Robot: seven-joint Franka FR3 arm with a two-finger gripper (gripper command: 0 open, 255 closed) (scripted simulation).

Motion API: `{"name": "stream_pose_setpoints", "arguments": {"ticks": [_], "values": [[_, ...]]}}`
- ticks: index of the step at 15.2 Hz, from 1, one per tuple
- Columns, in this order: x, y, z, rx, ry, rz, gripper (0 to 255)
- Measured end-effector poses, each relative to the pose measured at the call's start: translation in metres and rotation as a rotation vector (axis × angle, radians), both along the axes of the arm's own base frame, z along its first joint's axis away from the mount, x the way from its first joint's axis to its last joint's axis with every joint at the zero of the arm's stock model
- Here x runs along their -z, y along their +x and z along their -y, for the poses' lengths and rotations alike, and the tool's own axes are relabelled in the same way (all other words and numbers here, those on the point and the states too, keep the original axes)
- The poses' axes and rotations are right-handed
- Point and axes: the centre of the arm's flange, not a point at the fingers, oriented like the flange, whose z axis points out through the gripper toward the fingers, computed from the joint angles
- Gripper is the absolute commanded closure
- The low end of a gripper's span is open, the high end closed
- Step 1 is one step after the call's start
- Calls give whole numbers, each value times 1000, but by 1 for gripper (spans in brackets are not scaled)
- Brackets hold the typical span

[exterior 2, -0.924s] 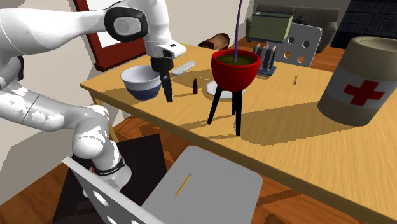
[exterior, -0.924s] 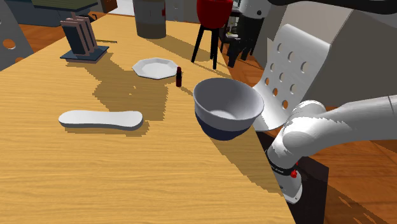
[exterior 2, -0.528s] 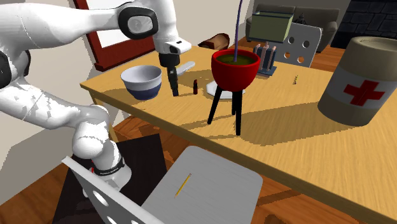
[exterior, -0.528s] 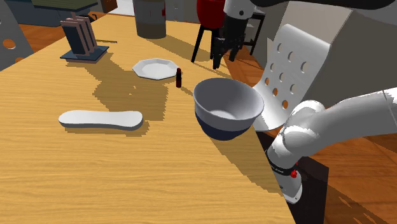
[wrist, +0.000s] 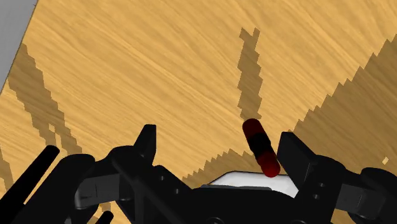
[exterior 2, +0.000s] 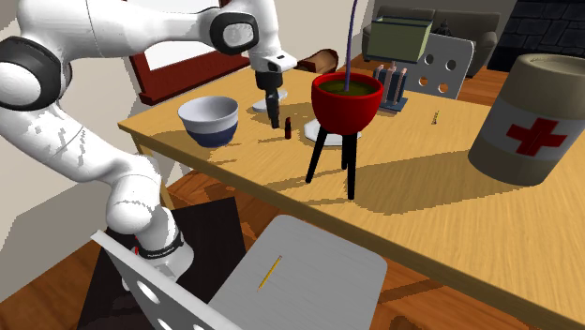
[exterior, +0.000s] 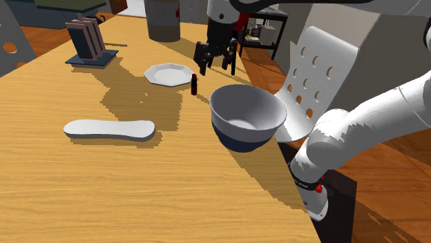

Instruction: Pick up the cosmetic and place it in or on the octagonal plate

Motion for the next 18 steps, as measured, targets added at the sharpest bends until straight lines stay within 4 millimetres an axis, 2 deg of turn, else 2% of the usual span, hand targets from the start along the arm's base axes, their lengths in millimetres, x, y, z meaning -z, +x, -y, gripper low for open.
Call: {"name": "stream_pose_setpoints", "arguments": {"ticks": [4, 6, 12, 18], "values": [[2, 40, -33, 68, 5, 19, 0], [10, 48, -38, 82, 7, 22, 0], [39, 54, -39, 86, 7, 23, 0], [43, 54, -38, 87, 8, 24, 0]]}}
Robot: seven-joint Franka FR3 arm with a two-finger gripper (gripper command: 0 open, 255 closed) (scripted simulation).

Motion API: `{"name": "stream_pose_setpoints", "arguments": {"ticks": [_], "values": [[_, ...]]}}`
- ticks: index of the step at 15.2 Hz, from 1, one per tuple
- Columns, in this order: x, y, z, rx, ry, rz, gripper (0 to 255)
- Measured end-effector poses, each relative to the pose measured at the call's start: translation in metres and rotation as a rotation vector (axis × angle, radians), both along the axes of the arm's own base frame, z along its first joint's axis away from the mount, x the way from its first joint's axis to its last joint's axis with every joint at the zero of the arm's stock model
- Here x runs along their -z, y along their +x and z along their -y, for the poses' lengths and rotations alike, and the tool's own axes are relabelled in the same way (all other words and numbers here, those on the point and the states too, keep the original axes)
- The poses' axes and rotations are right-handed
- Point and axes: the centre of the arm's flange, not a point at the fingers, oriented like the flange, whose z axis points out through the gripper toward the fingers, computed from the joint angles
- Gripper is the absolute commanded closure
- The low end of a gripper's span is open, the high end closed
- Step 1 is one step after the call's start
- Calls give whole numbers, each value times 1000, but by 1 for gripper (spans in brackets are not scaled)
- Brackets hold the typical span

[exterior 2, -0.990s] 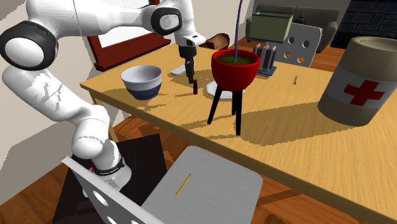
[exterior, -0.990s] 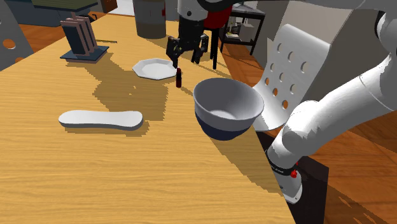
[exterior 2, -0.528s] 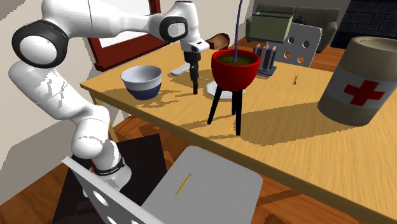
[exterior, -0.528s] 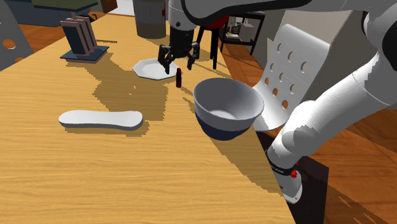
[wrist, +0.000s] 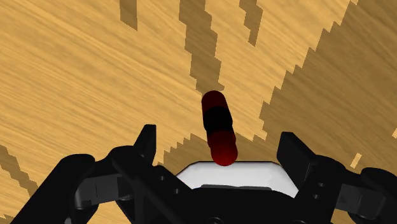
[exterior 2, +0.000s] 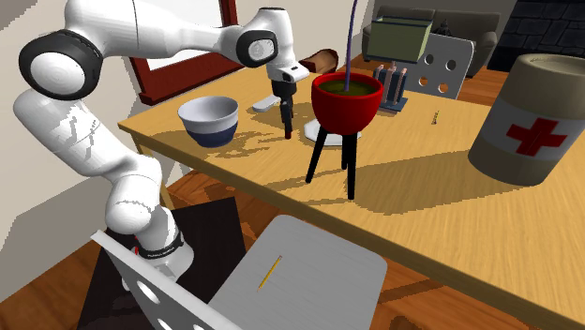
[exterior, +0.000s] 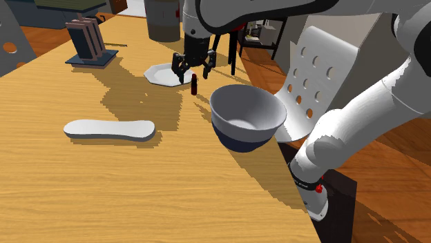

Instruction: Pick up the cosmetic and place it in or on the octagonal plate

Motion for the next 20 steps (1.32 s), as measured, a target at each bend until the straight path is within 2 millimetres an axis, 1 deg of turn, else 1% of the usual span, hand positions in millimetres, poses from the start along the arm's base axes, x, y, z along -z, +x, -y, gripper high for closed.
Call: {"name": "stream_pose_setpoints", "arguments": {"ticks": [1, 2, 12, 15, 20], "values": [[0, 0, 0, 0, 0, 0, 0], [0, 0, 0, 0, 0, 0, 255], [0, 0, 0, 0, 0, 0, 255], [-11, -1, 0, 0, 0, 0, 255], [-37, -1, -2, 0, 0, 1, 255]]}}
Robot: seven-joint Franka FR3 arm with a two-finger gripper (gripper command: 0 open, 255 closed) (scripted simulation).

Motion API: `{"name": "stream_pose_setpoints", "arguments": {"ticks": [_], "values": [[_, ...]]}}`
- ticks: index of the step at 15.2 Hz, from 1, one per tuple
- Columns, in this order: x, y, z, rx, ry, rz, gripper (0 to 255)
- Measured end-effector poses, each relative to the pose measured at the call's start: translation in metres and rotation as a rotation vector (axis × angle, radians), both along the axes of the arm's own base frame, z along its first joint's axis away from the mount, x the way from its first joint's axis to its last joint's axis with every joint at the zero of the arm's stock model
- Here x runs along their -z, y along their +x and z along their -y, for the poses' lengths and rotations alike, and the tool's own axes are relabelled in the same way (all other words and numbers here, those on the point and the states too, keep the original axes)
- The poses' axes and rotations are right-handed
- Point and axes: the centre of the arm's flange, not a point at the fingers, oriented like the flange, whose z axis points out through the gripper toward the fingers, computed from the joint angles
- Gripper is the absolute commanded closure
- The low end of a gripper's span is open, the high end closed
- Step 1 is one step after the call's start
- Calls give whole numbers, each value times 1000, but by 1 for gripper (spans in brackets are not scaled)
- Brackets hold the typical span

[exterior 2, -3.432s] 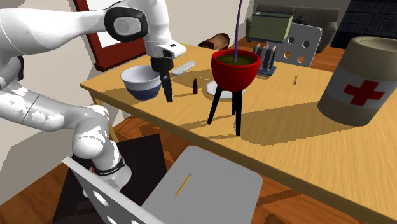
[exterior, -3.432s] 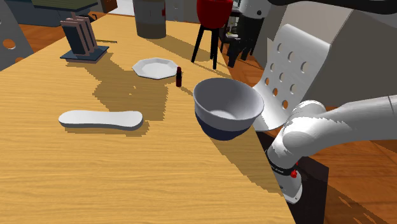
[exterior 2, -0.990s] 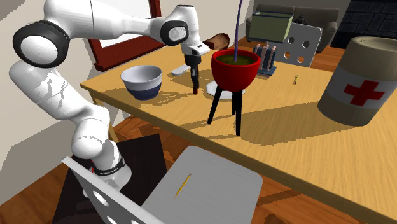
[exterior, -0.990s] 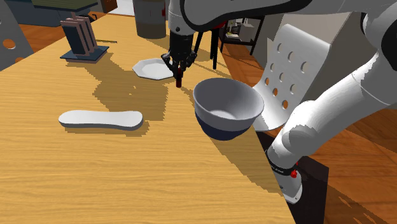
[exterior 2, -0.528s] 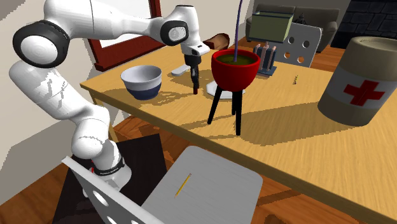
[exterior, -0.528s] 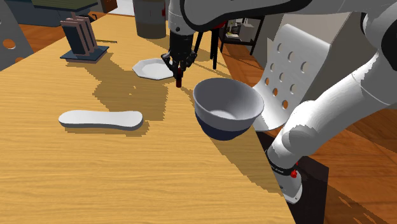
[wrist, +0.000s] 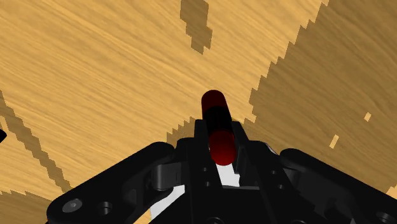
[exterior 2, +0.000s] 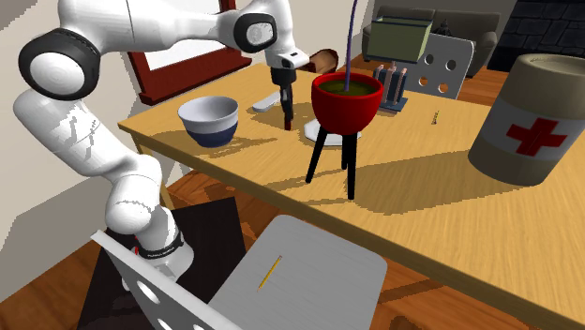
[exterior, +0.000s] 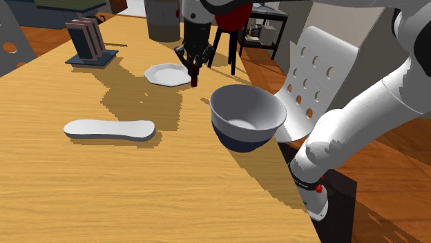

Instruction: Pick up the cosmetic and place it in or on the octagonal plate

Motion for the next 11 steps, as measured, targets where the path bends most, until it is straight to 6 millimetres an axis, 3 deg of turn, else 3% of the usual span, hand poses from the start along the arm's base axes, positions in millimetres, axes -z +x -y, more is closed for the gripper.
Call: {"name": "stream_pose_setpoints", "arguments": {"ticks": [9, 11], "values": [[-45, 1, 1, 0, 0, 0, 255], [-51, 17, 4, 0, 0, 0, 255]]}}
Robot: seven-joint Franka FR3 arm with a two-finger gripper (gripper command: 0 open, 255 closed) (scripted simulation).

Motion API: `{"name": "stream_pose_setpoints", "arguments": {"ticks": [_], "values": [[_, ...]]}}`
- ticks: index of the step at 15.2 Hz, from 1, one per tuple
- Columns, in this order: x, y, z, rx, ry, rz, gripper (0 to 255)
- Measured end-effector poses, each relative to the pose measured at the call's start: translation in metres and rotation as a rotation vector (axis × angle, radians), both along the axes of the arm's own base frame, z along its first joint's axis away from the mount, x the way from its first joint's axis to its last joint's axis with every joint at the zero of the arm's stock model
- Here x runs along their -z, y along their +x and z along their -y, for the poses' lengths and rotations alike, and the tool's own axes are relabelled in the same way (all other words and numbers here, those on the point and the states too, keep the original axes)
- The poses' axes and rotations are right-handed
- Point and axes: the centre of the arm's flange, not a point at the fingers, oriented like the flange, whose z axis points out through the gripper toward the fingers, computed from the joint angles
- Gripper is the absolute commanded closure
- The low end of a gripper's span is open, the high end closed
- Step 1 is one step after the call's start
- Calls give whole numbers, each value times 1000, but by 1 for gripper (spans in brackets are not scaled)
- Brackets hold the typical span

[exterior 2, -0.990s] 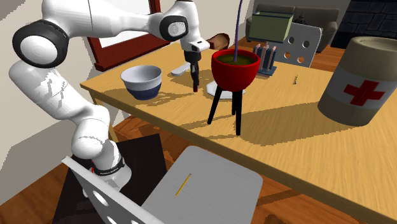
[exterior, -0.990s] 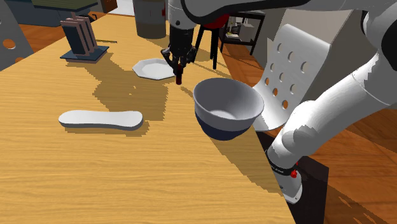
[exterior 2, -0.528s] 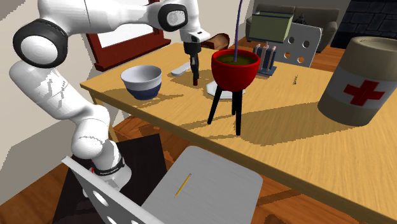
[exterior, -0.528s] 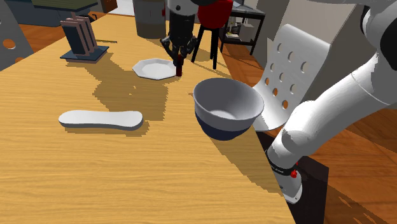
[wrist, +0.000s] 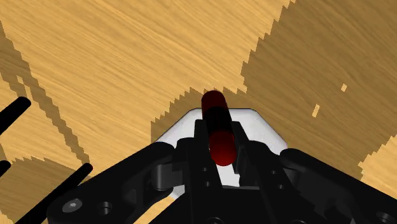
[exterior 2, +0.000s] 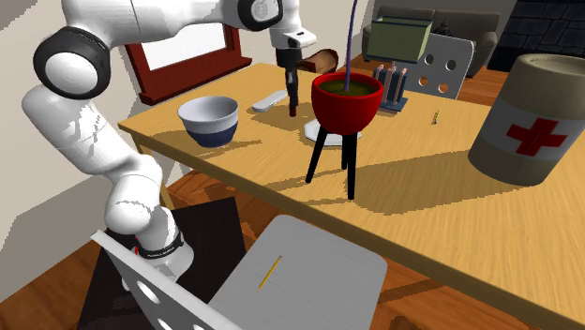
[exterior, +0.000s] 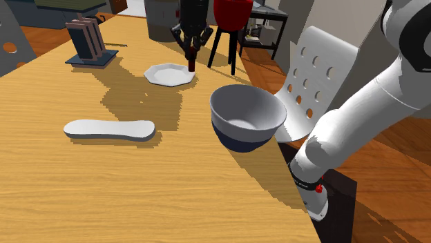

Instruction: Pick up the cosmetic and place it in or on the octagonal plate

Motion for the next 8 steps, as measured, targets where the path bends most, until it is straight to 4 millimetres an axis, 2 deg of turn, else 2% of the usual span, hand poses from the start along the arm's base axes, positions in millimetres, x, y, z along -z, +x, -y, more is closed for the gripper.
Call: {"name": "stream_pose_setpoints", "arguments": {"ticks": [8], "values": [[-8, 100, 17, -1, 0, -1, 255]]}}
